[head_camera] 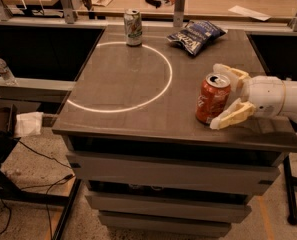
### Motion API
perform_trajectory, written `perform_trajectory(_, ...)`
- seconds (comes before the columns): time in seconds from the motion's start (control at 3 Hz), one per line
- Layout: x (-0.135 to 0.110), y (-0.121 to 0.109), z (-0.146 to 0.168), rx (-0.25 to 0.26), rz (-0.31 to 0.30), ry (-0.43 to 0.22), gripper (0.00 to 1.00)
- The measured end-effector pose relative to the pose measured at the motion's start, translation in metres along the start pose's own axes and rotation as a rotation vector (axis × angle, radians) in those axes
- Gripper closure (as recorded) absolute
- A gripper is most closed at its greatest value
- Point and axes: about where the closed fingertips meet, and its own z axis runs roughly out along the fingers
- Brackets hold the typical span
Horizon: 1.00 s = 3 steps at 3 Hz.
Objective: Place coke can upright
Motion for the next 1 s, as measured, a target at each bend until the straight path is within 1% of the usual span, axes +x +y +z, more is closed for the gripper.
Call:
perform_trajectory(0.33,0.002,0.002,0.001,-0.013,0.036,-0.004,0.00)
perform_trajectory(0.67,0.004,-0.010,0.002,0.002,0.131,0.058,0.00)
perform_trajectory(1.0,0.009,-0.011,0.000,0.010,0.228,0.068,0.00)
